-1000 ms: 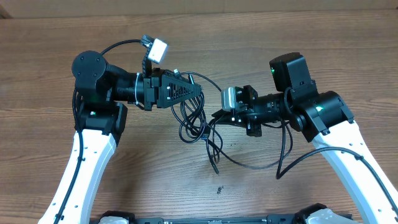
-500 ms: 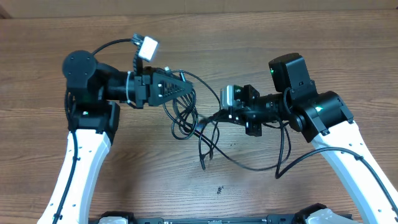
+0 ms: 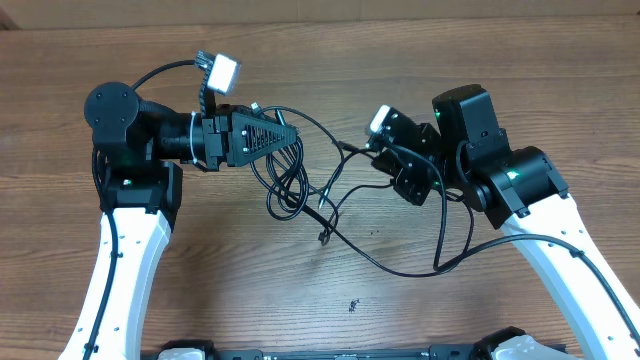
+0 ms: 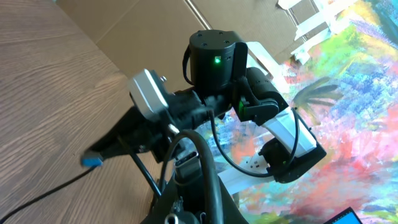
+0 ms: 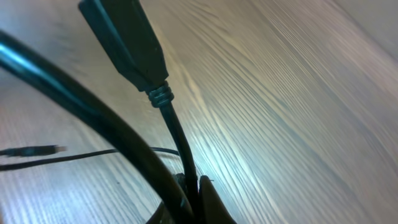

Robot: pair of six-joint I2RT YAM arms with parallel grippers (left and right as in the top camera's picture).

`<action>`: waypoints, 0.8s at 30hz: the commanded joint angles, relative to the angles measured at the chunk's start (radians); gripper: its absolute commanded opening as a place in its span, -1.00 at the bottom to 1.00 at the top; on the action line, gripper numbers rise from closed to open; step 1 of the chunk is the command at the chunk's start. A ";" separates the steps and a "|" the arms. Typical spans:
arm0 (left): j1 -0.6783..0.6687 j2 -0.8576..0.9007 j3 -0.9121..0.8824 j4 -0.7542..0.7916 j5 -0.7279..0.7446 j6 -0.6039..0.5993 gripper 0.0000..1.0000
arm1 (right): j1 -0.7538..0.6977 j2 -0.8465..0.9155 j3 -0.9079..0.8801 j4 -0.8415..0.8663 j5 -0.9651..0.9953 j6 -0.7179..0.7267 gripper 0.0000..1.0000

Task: Untangle cables

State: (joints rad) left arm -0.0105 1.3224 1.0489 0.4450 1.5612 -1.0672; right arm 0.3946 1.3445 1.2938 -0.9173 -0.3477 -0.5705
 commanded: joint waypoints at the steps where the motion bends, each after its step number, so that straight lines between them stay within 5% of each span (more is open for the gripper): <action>1: 0.006 -0.018 0.006 0.008 0.019 -0.011 -0.91 | -0.021 -0.005 0.014 0.005 0.143 0.145 -0.92; 9: 0.032 -0.018 0.006 0.009 0.019 0.008 -0.92 | -0.192 -0.005 0.014 0.015 0.182 0.397 -0.92; 10: 0.035 -0.018 0.006 0.009 0.019 0.016 -0.92 | -0.208 -0.005 0.014 0.015 0.182 0.420 -0.77; 14: 0.037 -0.018 0.006 0.008 0.019 0.056 -0.92 | -0.247 -0.005 0.014 0.013 0.091 0.436 0.85; 15: 0.037 -0.018 0.006 0.008 0.019 0.070 -0.91 | -0.246 -0.005 0.014 0.013 0.083 0.436 1.00; 24: 0.036 -0.018 0.006 0.000 0.019 0.225 -0.91 | -0.246 -0.005 0.014 0.016 -0.049 0.436 1.00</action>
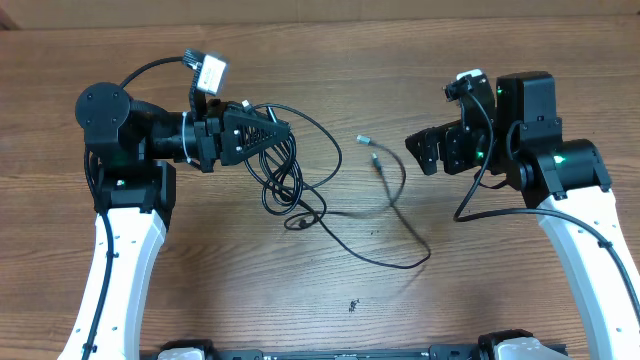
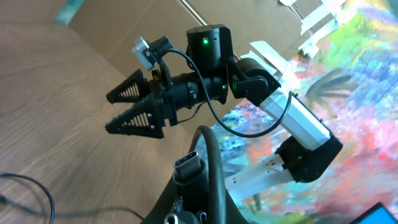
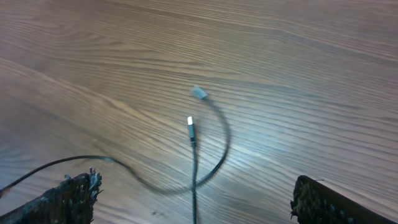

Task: Untangle cables

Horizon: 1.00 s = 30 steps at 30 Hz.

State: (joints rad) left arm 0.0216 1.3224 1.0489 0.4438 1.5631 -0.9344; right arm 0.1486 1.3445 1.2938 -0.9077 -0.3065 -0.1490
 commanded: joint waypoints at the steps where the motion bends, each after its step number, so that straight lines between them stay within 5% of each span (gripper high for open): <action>1: 0.004 -0.018 0.006 0.001 0.017 0.105 -0.92 | 0.000 -0.005 0.014 0.008 -0.136 0.014 1.00; 12: 0.004 -0.018 0.005 -0.102 0.017 0.397 -0.91 | 0.000 -0.005 0.014 -0.002 -0.715 0.020 1.00; 20: 0.004 -0.018 0.005 -0.350 -0.090 0.602 -0.92 | 0.002 -0.005 0.014 -0.012 -0.876 0.101 0.87; 30: 0.004 -0.018 0.005 -0.421 -0.269 0.621 -0.92 | 0.008 -0.005 0.014 -0.044 -0.927 0.150 0.82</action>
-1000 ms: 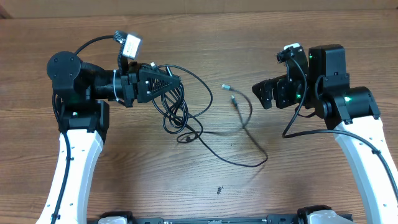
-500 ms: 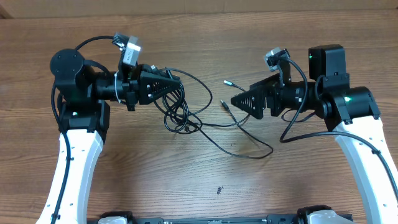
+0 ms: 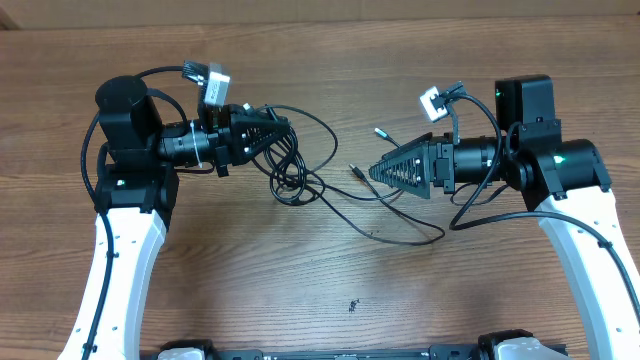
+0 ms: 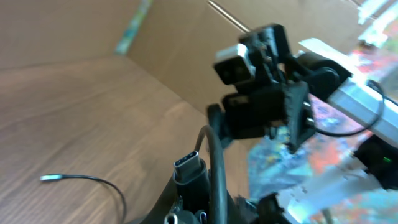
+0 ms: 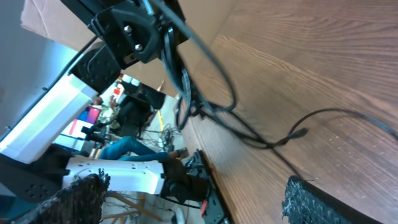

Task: Untangle cables

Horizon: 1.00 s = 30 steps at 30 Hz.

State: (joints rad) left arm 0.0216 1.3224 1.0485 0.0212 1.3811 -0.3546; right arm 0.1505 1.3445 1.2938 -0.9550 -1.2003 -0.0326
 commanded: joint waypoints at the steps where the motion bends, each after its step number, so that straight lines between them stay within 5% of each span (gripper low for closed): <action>1: 0.004 -0.018 0.006 0.002 -0.103 0.041 -0.91 | 0.012 -0.005 0.014 0.003 -0.033 0.034 0.82; 8: -0.012 -0.018 0.006 0.006 -0.137 0.041 -0.92 | 0.094 -0.005 0.014 0.068 -0.031 0.075 0.78; 15: -0.037 -0.018 0.006 0.032 -0.136 0.026 -0.91 | 0.193 -0.005 0.014 0.231 0.137 0.313 0.60; 23: -0.037 -0.018 0.006 0.139 -0.161 -0.155 -0.91 | 0.265 -0.005 0.014 0.342 0.301 0.506 0.52; 30: -0.050 -0.018 0.006 0.178 -0.158 -0.252 -0.92 | 0.289 -0.005 0.014 0.390 0.347 0.528 0.38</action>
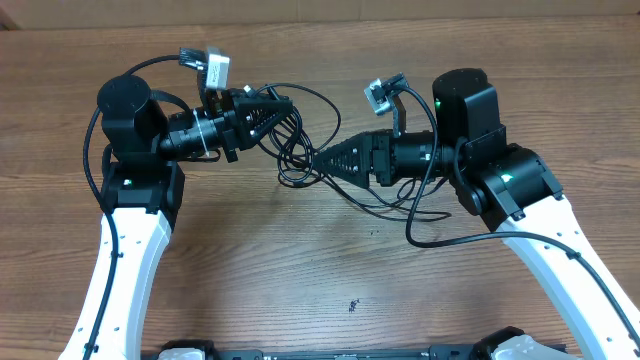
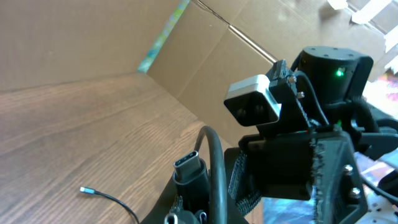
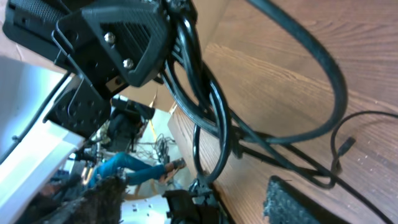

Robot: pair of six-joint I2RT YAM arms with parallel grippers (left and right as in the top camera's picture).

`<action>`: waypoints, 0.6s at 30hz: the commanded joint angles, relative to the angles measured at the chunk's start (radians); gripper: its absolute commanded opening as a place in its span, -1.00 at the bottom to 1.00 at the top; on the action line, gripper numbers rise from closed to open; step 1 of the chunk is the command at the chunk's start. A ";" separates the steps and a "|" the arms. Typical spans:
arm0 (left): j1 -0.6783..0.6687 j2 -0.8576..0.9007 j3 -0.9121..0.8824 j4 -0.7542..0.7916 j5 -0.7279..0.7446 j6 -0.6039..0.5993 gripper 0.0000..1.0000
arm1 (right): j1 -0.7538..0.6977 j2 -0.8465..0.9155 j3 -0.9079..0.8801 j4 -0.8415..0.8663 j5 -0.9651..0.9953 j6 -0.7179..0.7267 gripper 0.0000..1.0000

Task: Untangle cables

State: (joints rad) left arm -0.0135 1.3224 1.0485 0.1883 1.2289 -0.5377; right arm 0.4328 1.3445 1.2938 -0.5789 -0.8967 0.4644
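A tangle of black cables [image 1: 300, 150] hangs from my left gripper [image 1: 272, 108], which is shut on the bundle. In the left wrist view a USB-C plug [image 2: 188, 165] and a thick cable loop [image 2: 214, 155] stick out of the closed jaws. My right gripper [image 1: 322, 160] points left, open, with its tips at the hanging loops. In the right wrist view the loops [image 3: 211, 118] hang between its wide-apart fingers [image 3: 99, 199], below the left gripper's body [image 3: 118, 37].
Slack cable runs over the wooden table [image 1: 300, 290] under the right arm [image 1: 420, 215]. One small loose plug [image 3: 344, 148] and another loose plug [image 2: 87, 190] lie on the wood. The right arm's own wiring loops below it. Cardboard stands behind the table.
My right gripper, still open, has moved left from mid-table to the hanging loops, which are now between its fingers. The left gripper holds the bundle in about the same place.
At first my right gripper was shut on a cable plug close to the left gripper. Then it stood open, pulled back to the right, and a cable lay spread on the table. Later it pointed left, open, and now it is at the tangle.
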 commanded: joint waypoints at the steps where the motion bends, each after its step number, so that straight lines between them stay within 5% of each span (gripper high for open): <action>1: -0.021 -0.018 0.006 0.011 -0.005 -0.069 -0.92 | 0.007 -0.005 0.014 0.015 0.044 0.033 0.36; 18: -0.072 -0.018 0.006 0.109 -0.005 -0.151 -0.91 | 0.007 0.082 0.014 0.019 0.051 0.033 -0.09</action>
State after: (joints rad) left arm -0.0792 1.3224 1.0485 0.2855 1.2247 -0.6571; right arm 0.4339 1.4014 1.2938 -0.5667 -0.8558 0.4980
